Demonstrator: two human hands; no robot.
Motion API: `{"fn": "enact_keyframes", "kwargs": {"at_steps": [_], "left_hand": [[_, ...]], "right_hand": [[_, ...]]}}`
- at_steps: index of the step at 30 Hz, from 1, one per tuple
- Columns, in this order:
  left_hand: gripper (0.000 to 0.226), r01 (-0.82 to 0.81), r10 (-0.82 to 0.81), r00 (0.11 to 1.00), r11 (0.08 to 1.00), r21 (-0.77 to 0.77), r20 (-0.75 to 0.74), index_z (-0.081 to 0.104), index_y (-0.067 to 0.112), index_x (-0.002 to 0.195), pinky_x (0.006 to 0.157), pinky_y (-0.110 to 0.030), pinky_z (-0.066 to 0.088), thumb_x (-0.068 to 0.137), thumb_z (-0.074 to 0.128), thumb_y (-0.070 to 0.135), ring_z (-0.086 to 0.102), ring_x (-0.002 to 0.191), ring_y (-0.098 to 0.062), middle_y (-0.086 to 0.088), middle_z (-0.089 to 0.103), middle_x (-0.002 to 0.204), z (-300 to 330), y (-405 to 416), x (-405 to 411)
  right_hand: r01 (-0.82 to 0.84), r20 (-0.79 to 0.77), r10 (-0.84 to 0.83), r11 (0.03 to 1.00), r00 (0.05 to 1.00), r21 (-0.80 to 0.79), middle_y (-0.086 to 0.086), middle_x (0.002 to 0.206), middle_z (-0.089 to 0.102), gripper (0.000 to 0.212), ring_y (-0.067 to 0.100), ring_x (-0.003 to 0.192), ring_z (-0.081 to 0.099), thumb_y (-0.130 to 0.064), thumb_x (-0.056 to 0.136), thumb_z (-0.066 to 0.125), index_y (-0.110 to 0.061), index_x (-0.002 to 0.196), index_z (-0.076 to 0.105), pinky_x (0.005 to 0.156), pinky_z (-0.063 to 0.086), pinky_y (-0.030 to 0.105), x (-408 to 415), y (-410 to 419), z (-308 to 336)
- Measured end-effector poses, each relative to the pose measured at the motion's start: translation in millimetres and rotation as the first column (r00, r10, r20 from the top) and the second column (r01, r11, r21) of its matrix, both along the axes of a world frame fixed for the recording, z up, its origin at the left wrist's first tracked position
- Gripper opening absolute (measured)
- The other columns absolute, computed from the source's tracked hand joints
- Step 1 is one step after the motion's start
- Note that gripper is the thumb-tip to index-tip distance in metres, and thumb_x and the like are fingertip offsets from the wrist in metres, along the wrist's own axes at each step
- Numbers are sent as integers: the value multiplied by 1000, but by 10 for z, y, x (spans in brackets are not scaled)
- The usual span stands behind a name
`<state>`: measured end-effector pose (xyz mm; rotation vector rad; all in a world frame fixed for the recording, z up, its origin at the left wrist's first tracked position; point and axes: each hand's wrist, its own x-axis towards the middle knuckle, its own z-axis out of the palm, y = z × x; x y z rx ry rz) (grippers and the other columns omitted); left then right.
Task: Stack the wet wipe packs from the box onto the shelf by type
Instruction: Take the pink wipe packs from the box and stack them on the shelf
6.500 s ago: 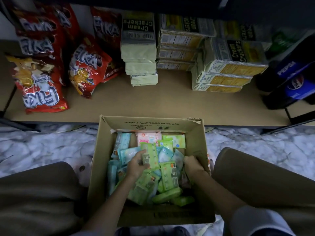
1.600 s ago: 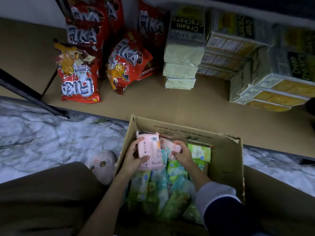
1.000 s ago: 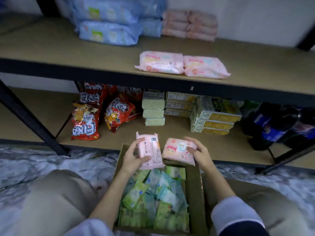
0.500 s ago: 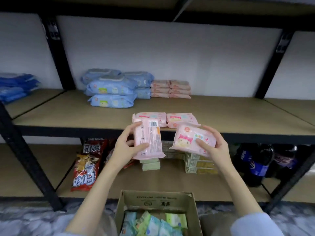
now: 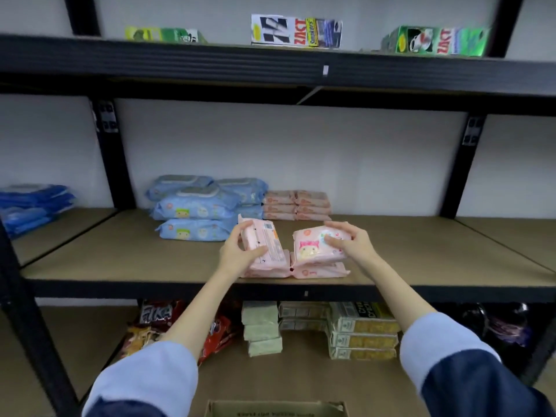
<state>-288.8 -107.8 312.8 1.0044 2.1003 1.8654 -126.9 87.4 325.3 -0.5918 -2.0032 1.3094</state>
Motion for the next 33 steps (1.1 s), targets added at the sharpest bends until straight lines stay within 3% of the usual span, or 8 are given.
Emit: {"fn": "enact_keyframes", "kwargs": {"at_steps": [3,7,16,21,23,25,28,33], "left_hand": [[57,15,-14,1000,995,-98,6,51,28,125,85,-25,44,73,76,22,51,109,-18,-8,57,126,-78,24,-69],[56,-50,13,996,913,-406,-93,53,47,114,109,-41,27,61,56,64,35,124,-29,-5,53,128,-181,-8,-159],[37,-194,15,933,862,-468,-359,51,42,123,109,-38,15,87,53,50,25,132,-23,0,33,139,-166,-29,-126],[72,-101,-218,771,886,-453,-598,35,38,137,108,-30,17,74,60,62,25,137,-9,13,32,146,-123,-39,2],[67,-126,-272,691,867,-483,-669,31,37,140,105,-27,25,81,64,39,32,135,-12,11,37,145,-127,-30,-15],[64,-121,-235,671,901,-416,-703,33,37,139,100,-29,35,86,60,15,41,129,-15,7,44,140,-137,-47,-21],[57,-85,-103,731,967,-240,-675,34,44,137,93,-31,43,92,52,14,52,115,-16,3,51,130,-114,-87,-16],[50,-5,53,960,985,174,-275,30,55,129,66,-11,50,96,45,20,55,113,-22,-6,45,139,144,-135,-80]], "right_hand": [[25,98,-29,999,995,38,5,127,56,27,25,116,55,-11,86,64,-25,110,64,96,49,39,-104,102,-102],[52,337,-94,990,937,134,8,131,50,19,26,119,50,-54,77,62,-49,96,61,106,40,43,-167,224,-300],[12,342,-64,988,938,152,10,133,50,32,24,124,46,-45,85,60,-37,116,60,106,39,41,-160,254,-357],[31,338,-91,983,937,180,9,132,48,29,25,116,51,-52,83,59,-46,111,58,103,43,41,-157,253,-389],[31,347,-94,982,933,184,9,133,46,31,25,116,51,-52,83,59,-45,113,58,103,43,41,-149,241,-380],[31,346,-94,983,934,181,9,134,45,34,26,119,49,-49,85,58,-40,118,57,104,41,39,-142,219,-362],[39,337,-101,982,936,187,10,135,43,36,27,124,43,-45,88,56,-35,123,56,102,37,35,-141,210,-373],[42,328,-99,983,940,176,12,135,40,36,28,126,42,-43,89,55,-35,124,56,105,36,37,-129,178,-359]]}}
